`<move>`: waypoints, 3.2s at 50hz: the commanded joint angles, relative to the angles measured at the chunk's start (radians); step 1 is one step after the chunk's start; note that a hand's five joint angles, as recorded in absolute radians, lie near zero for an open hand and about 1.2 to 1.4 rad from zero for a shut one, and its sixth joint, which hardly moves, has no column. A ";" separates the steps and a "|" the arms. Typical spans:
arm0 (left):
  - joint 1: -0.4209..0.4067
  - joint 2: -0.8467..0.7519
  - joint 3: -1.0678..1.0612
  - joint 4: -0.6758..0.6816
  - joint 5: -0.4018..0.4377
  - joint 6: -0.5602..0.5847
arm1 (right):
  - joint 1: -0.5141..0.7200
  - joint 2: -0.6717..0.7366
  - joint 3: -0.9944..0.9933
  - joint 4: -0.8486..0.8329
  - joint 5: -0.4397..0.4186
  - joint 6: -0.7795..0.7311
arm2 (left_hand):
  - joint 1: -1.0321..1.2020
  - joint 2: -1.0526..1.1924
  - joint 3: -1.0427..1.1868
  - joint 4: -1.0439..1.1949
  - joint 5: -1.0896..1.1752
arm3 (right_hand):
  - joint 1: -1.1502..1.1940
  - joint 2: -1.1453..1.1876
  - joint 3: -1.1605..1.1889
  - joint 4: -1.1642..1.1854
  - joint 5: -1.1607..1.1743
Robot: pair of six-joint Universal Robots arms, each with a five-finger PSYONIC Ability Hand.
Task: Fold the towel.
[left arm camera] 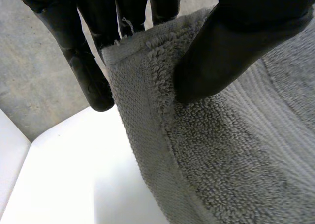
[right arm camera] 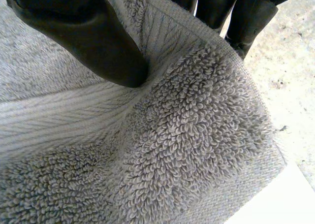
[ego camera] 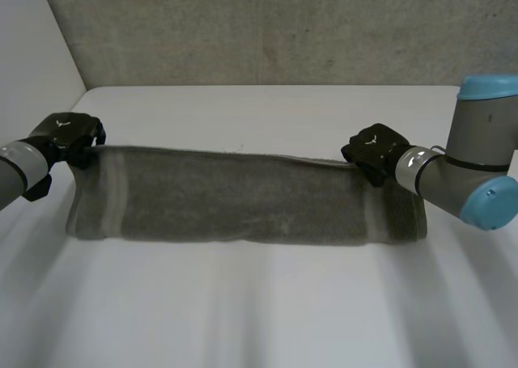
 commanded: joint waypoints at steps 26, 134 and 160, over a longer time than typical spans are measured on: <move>-0.040 -0.113 0.126 -0.003 -0.053 0.001 | 0.051 0.125 -0.110 -0.163 0.113 0.000 | -0.712 -0.777 -0.776 -0.788 -0.753 | -1.151 -1.131 -1.163 -1.162 -1.165; 0.003 0.469 -0.542 0.121 0.008 -0.010 | 0.193 -0.271 0.177 -0.256 0.141 0.193 | -0.782 -0.847 -0.847 -0.858 -0.823 | 0.071 0.091 0.059 0.060 0.056; 0.006 0.496 -0.557 0.129 0.008 -0.010 | 0.521 -0.126 0.118 -0.287 0.276 0.191 | -0.803 -0.867 -0.867 -0.878 -0.843 | -1.151 -1.131 -1.163 -1.162 -1.165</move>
